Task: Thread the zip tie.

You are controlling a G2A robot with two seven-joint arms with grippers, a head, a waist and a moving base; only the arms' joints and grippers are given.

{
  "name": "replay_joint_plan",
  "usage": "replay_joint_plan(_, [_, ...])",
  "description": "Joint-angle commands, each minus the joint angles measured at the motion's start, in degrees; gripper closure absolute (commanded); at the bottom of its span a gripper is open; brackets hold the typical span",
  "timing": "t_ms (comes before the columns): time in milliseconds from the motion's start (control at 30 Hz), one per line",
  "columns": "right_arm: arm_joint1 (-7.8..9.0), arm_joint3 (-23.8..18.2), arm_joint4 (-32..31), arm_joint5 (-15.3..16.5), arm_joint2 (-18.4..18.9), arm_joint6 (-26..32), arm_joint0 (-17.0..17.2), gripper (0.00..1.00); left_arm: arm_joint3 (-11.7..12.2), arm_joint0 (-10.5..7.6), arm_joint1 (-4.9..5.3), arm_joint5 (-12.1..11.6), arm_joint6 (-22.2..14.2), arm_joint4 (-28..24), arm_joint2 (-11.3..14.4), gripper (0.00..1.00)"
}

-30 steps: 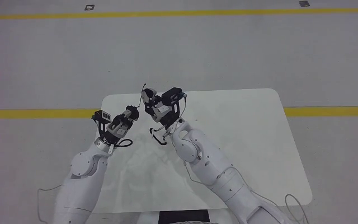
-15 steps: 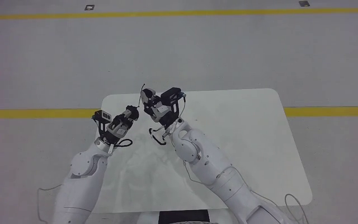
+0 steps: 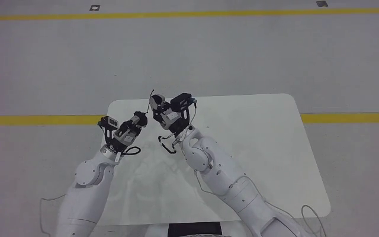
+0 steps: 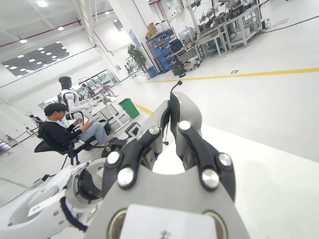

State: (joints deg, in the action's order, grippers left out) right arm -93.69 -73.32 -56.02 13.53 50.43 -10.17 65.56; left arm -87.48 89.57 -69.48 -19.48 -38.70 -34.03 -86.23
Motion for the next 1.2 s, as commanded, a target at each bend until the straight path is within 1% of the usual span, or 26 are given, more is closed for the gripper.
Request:
replay_joint_plan(0, [-0.01,0.0,0.0,0.0,0.0,0.0,0.0,1.0,0.0,-0.01,0.03,0.0,0.0,0.2,0.0,1.0])
replay_joint_plan(500, [-0.02,-0.6,-0.8,-0.4,0.4,-0.7,0.2,1.0,0.0,-0.01,0.03,0.0,0.0,0.2,0.0,1.0])
replay_joint_plan(1167, [-0.2,0.4,-0.8,-0.2,0.3,-0.6,0.0,1.0,0.0,-0.01,0.03,0.0,0.0,0.2,0.0,1.0])
